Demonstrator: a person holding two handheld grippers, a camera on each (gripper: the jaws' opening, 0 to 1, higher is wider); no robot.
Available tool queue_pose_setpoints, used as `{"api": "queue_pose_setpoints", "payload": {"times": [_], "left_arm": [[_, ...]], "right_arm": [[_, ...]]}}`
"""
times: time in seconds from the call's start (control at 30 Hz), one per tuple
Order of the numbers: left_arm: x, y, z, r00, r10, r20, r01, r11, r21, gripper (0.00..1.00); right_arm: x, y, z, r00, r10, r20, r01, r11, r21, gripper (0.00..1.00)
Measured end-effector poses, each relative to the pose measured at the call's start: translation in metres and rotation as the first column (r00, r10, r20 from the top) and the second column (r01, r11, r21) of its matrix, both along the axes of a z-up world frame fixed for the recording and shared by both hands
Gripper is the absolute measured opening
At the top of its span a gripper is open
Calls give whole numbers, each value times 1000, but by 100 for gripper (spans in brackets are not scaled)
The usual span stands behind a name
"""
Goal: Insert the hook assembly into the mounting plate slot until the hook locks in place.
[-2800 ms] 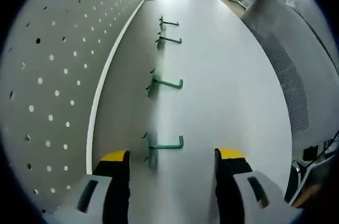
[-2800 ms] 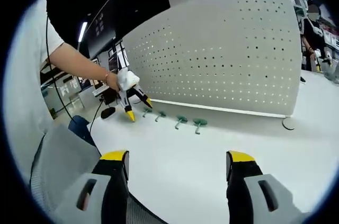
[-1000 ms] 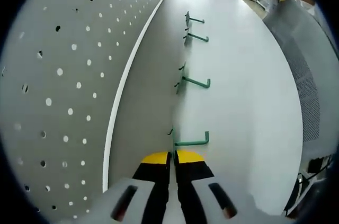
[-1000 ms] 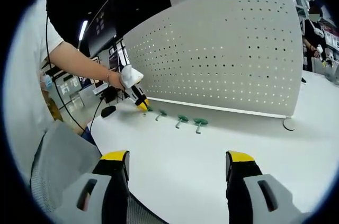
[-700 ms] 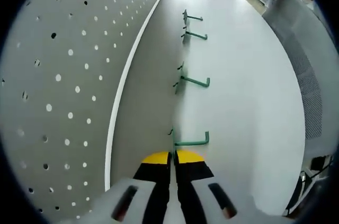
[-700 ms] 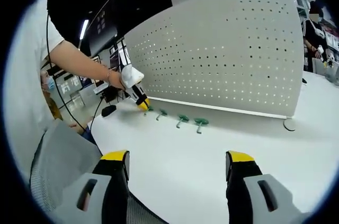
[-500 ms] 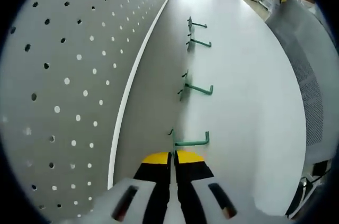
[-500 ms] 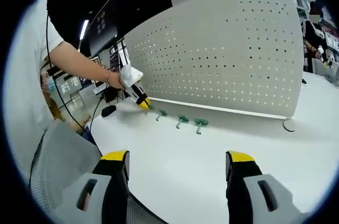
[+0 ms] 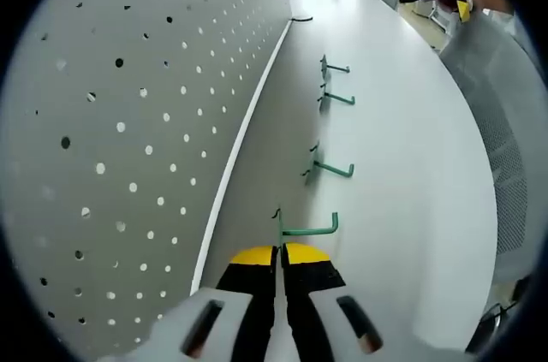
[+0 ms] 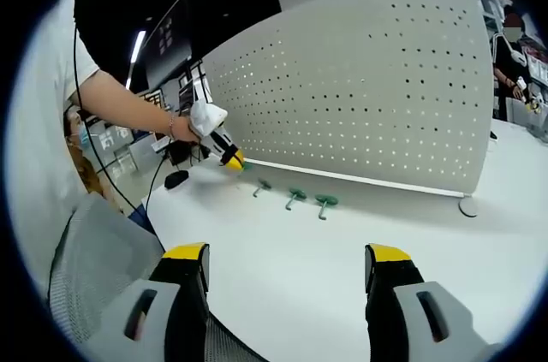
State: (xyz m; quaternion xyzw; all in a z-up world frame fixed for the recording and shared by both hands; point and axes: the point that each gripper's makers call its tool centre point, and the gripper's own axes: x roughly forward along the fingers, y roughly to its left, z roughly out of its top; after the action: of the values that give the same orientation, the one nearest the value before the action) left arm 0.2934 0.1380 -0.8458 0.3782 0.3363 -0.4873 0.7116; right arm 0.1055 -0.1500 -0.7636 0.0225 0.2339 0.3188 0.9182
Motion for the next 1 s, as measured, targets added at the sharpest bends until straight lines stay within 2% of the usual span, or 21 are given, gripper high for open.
{"api": "queue_pose_setpoints", "payload": {"times": [0.47, 0.57, 0.9, 1.0], "left_arm": [[-2, -5, 20, 995, 93, 32, -88, 986, -139, 2], [-1, -9, 30, 990, 133, 35, -124, 973, -197, 2], [-8, -16, 48, 981, 185, 54, -163, 947, -276, 1], [-9, -20, 54, 975, 217, 46, -190, 925, -329, 1]], "right_arm": [[3, 1, 6, 1000, -1, 17, 1, 1000, 19, 71], [2, 2, 7, 1000, -1, 21, 0, 1000, 22, 71], [4, 2, 13, 999, -1, 37, 0, 1000, 29, 71], [4, 2, 14, 999, -3, 45, 1, 1000, 31, 71]]}}
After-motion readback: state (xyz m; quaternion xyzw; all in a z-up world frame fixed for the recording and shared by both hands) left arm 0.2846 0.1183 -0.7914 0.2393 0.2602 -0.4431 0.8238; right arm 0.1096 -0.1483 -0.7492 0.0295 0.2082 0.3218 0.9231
